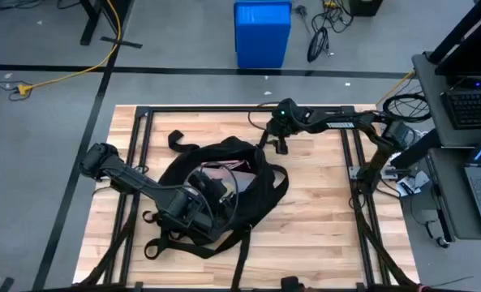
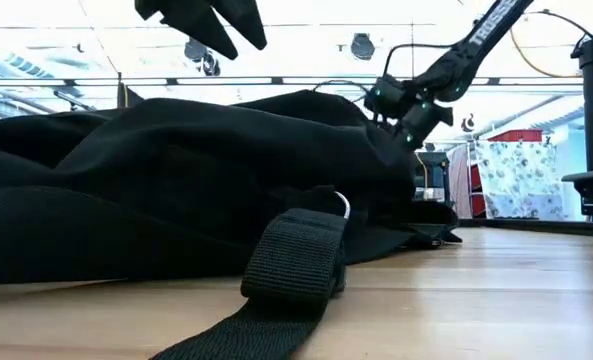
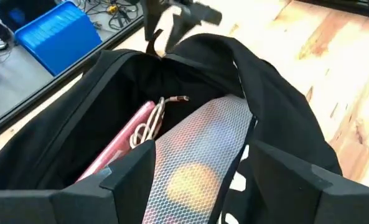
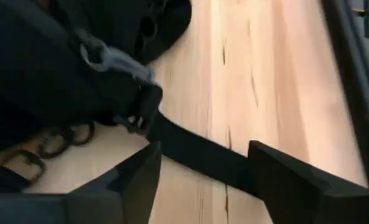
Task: Unpack backpack
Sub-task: Close the black backpack
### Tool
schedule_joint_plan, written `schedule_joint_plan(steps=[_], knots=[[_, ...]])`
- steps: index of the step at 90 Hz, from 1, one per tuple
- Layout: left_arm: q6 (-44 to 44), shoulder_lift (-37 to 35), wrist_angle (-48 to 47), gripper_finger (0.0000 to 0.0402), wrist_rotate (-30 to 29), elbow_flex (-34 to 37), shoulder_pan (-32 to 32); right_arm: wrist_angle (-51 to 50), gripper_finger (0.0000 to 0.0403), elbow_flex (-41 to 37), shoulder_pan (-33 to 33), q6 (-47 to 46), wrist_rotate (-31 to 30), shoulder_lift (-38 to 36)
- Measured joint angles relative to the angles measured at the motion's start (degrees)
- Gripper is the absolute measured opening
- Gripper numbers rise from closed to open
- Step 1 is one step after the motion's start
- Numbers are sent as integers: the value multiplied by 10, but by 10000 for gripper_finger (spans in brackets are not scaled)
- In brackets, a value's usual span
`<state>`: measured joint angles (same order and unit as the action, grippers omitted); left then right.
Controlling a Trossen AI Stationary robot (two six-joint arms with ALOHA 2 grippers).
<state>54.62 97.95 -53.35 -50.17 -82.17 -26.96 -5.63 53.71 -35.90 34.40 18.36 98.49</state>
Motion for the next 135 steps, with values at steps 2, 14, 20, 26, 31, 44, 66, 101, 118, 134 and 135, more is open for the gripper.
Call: schedule_joint_plan(steps=[2,14,20,26,31,44,66,101,118,134,135], knots=[[0,0,0,246,0,0,0,5,236,0,-2,4,0,8],[0,0,1,246,2,0,3,19,243,11,-22,0,-30,60],[0,0,1,246,2,0,3,22,240,23,-33,-5,-46,80],[0,0,1,246,2,0,4,23,234,36,-42,-3,-49,93],[0,0,1,246,2,0,4,22,228,44,-47,-5,-49,97],[-1,0,-1,246,4,0,3,21,215,66,-53,0,-49,97],[-21,0,-1,246,4,0,6,-49,191,84,-37,67,-6,102],[-26,0,-1,246,4,0,7,-40,158,83,46,189,-48,102],[-26,0,-2,246,4,0,7,-27,154,83,54,201,-48,102],[-26,0,0,246,4,0,7,-48,65,83,53,185,-46,102],[-25,0,1,246,4,0,7,-50,55,83,52,184,-46,102]])
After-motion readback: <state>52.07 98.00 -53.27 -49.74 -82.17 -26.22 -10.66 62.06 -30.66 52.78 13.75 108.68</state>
